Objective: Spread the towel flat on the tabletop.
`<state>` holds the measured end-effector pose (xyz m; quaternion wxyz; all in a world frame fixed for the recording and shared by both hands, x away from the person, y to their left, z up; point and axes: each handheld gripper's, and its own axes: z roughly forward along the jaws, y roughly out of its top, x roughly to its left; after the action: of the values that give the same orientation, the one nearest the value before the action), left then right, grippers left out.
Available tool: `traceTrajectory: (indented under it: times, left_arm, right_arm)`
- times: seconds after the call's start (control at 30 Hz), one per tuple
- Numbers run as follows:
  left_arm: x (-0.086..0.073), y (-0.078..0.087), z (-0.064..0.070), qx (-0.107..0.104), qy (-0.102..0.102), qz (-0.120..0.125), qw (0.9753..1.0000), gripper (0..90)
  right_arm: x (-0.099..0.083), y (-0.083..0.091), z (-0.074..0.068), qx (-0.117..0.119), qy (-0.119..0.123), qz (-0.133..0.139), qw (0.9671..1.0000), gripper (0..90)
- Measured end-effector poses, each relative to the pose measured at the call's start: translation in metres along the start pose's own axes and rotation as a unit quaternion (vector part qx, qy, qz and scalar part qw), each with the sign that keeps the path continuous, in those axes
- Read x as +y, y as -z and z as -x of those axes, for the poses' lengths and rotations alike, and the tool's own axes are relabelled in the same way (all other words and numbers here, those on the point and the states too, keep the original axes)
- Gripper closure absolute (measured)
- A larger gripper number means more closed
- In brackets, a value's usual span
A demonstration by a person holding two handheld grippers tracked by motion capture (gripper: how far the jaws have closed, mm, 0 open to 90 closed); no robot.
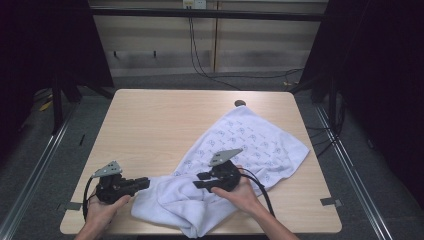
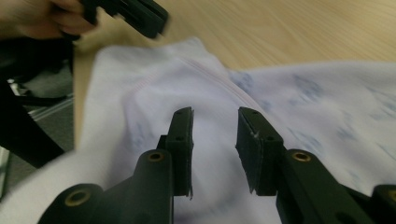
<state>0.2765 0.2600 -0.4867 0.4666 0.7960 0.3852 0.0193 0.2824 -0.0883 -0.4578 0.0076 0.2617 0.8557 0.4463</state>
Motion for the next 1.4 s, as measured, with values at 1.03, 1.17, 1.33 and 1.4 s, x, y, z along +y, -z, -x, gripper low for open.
traceTrajectory:
  times: [1.03,1.17,1.33,1.4]
  left_arm:
    - [-0.006,-0.027,0.021,-0.023,-0.018,-0.086,0.9959,76.9]
    - [-0.004,-0.039,0.042,-0.045,-0.052,-0.104,0.9922,75.8]
    - [-0.001,-0.039,0.048,-0.038,-0.076,-0.096,0.9917,68.3]
    - [0.002,-0.034,0.039,-0.037,-0.063,-0.080,0.9942,68.5]
  right_arm:
    - [-0.064,0.074,0.022,-0.110,-0.051,0.014,0.9925,87.1]
    - [-0.092,0.093,0.033,-0.131,-0.078,-0.005,0.9882,86.5]
    - [-0.109,0.116,0.038,-0.185,-0.101,-0.015,0.9773,73.1]
    - [-0.102,0.122,0.036,-0.178,-0.103,0.012,0.9786,66.4]
